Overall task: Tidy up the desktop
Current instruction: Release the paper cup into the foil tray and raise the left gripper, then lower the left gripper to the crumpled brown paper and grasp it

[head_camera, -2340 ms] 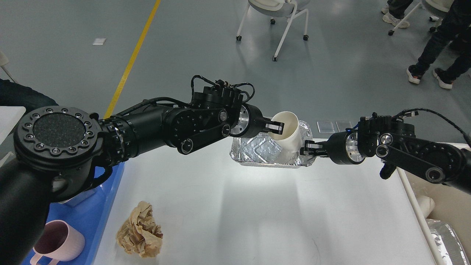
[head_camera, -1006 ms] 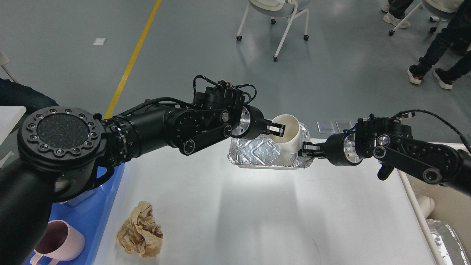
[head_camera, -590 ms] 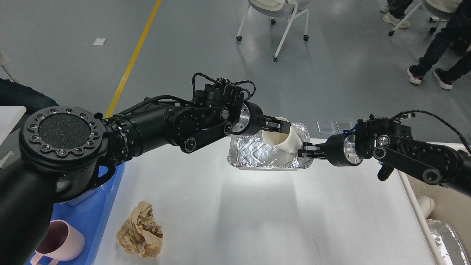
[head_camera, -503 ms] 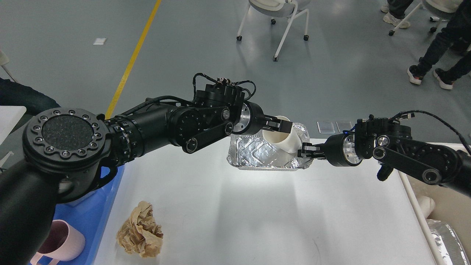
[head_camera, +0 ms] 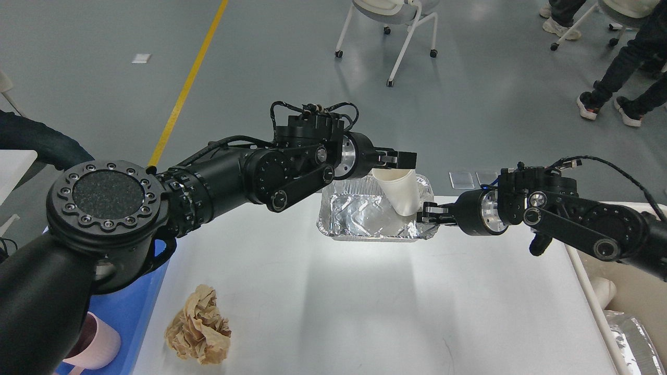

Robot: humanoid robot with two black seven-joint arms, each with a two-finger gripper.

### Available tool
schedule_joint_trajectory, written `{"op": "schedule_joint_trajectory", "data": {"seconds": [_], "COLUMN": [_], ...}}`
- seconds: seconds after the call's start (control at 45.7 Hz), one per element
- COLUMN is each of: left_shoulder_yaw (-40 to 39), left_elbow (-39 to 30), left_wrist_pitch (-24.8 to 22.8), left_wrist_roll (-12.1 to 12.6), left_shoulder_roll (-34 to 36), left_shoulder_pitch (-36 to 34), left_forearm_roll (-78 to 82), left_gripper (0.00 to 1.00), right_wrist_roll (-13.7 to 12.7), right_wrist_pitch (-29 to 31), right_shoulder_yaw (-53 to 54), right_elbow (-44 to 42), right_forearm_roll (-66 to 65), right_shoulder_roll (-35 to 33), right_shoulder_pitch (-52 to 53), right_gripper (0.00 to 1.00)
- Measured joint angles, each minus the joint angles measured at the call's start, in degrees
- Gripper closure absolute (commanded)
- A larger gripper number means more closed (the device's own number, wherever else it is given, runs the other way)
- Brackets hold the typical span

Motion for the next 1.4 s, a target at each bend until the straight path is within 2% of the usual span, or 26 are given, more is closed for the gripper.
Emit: {"op": "schedule_joint_trajectory", "data": {"seconds": [0.634, 0.765, 0.962, 1.093, 1.181, 1.247, 1.4], "left_shoulder_yaw": [-7.8, -9.8, -9.7, -9.0, -8.9, -8.4, -3.4], "left_elbow": [-0.1, -0.3, -2.0, -8.0, -15.1, -22.5, -43.4], "left_wrist_pitch": [0.3, -1.1, -7.0, -7.9, -6.7, -4.0, 5.8], "left_wrist_roll": [-0.4, 0.0, 0.2, 0.4, 0.4, 0.4, 0.1], "left_shoulder_roll": [1.1, 5.5, 14.8, 24.1, 31.3, 37.3, 52.5], "left_shoulder_pitch": [-0.6, -2.8, -3.8, -3.8, -3.1, -2.4, -1.2], "left_forearm_roll": [-2.2, -3.2, -3.3, -3.1, -2.8, -2.4, -1.8], "left_gripper": [0.03, 0.03, 0.03, 0.03, 0.03, 0.03, 0.03], "right_wrist_roll": [0.0, 0.0, 0.0, 0.0, 0.0, 0.0, 0.0], "right_wrist_pitch": [0.0, 0.1, 0.1, 0.1, 0.1, 0.1, 0.1], "right_shoulder_yaw": [-0.2, -0.2, -0.2, -0.2, -0.2, -0.2, -0.1], "right_elbow": [-0.2, -0.3, -0.3, -0.3, -0.3, -0.3, -0.3], "right_forearm_roll": [0.0, 0.0, 0.0, 0.0, 0.0, 0.0, 0.0], "right_shoulder_roll": [0.2, 0.2, 0.1, -0.3, -0.3, -0.1, 0.1], "right_shoulder_pitch": [0.0, -0.1, -0.3, -0.6, -0.7, -0.7, -0.7], "right_gripper": [1.00, 1.00, 1.00, 1.00, 1.00, 1.00, 1.00]}}
